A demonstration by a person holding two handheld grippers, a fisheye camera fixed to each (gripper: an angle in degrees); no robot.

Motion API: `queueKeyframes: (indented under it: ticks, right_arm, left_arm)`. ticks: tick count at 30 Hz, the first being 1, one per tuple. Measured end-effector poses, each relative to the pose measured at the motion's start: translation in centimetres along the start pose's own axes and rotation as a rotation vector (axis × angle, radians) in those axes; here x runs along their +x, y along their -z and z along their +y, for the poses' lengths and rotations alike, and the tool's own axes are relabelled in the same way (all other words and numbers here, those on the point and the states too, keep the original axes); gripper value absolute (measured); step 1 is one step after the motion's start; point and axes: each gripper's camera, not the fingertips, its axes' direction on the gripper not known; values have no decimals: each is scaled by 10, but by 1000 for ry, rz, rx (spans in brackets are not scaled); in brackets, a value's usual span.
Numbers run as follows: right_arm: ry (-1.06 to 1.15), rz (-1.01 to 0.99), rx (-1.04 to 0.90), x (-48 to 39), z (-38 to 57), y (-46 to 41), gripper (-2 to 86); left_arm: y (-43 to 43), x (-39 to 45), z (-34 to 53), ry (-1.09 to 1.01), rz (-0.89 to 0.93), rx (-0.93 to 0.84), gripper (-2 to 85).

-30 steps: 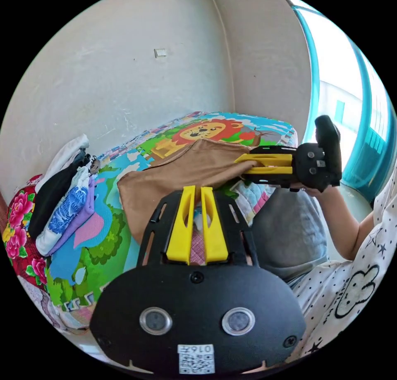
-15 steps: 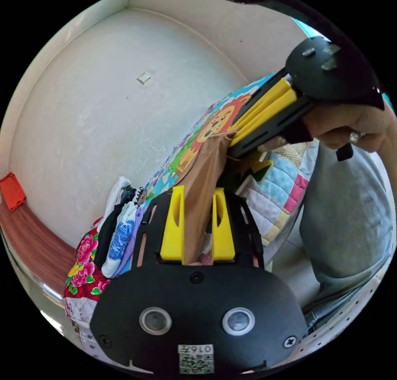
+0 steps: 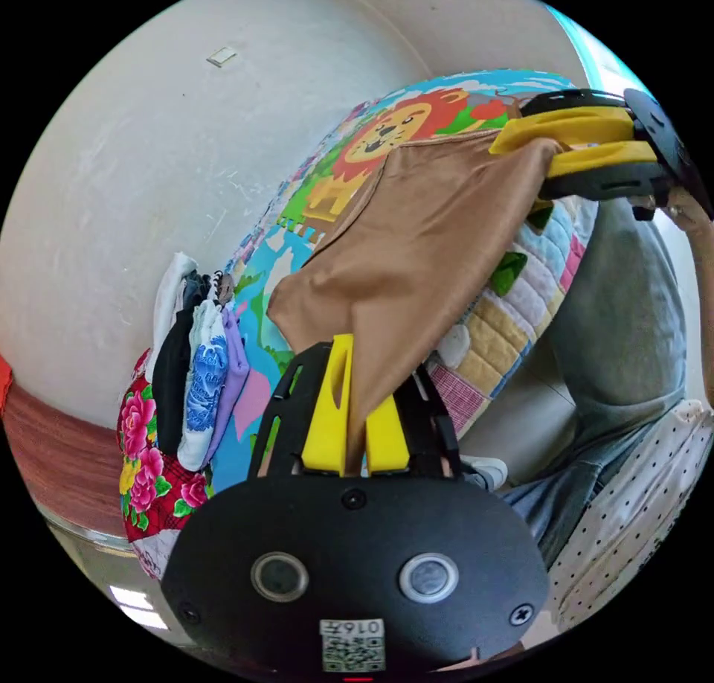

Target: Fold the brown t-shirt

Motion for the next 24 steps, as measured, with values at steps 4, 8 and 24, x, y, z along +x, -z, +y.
queueKeyframes:
  ticks: [4, 8, 24]
  right_arm:
    - [178, -12, 50, -44, -22, 12, 130]
    - [225, 9, 175, -91, -57, 21, 144]
    - [361, 432, -154, -109, -163, -17, 65]
  left_arm:
    - [-22, -36, -26, -67, 142, -88, -8]
    - [-43, -53, -46, -147, 180, -142, -7]
    - [-135, -39, 26, -210, 21, -25, -8]
